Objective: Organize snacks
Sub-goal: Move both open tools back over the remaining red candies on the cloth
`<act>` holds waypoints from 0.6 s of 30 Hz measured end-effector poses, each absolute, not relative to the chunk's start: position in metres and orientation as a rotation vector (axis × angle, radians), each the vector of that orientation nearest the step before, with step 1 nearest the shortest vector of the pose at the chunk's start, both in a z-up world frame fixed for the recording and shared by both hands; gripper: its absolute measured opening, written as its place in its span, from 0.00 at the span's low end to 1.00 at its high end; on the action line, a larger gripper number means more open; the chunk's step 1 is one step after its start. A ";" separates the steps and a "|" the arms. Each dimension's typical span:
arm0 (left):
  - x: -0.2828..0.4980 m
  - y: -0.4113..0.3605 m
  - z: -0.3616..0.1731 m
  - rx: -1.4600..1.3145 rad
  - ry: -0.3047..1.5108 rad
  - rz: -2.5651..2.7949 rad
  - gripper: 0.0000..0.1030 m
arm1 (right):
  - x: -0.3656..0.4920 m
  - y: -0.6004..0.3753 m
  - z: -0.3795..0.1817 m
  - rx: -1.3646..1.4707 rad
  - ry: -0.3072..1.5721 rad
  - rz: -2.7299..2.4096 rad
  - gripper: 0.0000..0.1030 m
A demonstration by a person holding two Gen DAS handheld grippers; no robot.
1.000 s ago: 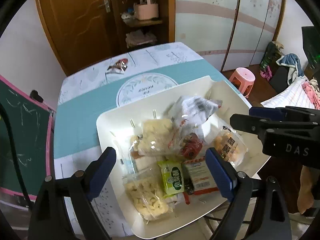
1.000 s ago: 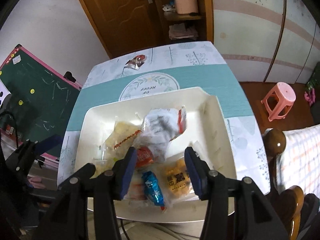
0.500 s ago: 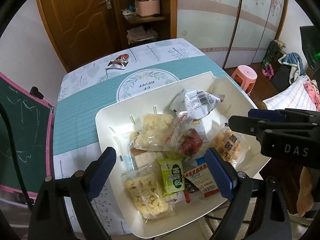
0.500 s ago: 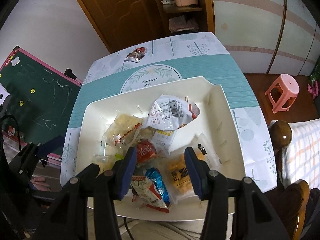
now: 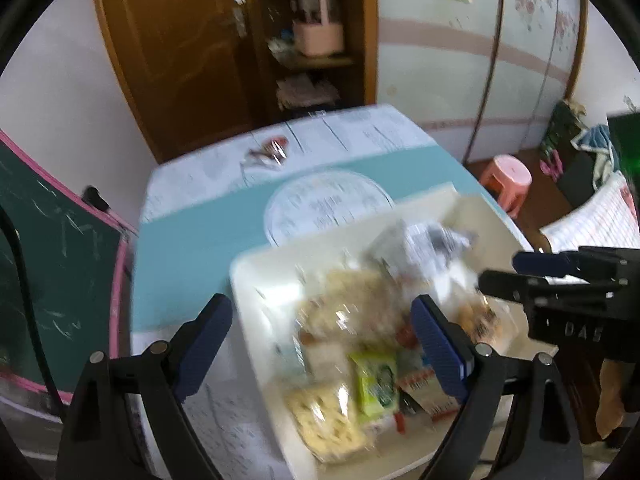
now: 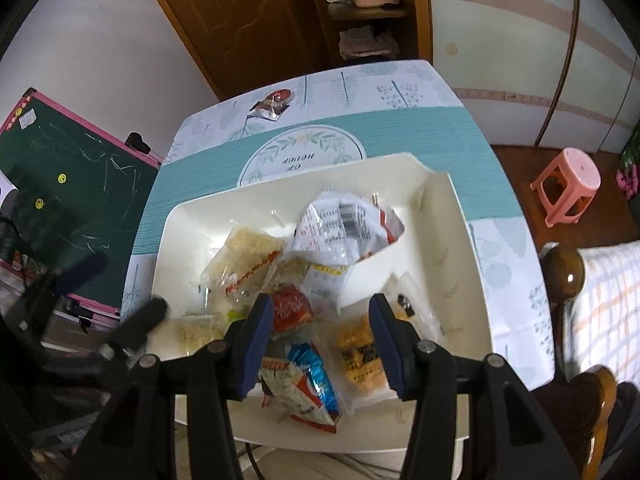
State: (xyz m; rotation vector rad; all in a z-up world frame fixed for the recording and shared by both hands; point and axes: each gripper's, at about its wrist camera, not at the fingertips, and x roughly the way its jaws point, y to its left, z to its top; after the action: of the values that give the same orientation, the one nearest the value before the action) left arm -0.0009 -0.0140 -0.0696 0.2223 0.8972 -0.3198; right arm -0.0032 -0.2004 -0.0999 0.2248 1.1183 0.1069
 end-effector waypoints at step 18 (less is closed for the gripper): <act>0.172 0.030 0.110 0.280 0.583 -0.086 0.87 | 0.182 -0.195 0.077 0.107 0.899 0.140 0.49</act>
State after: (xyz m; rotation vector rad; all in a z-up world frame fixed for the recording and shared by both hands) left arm 0.1722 0.0302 0.1101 0.2801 0.5829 -0.0864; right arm 0.1822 -0.1953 0.0768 0.1071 0.8992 0.1401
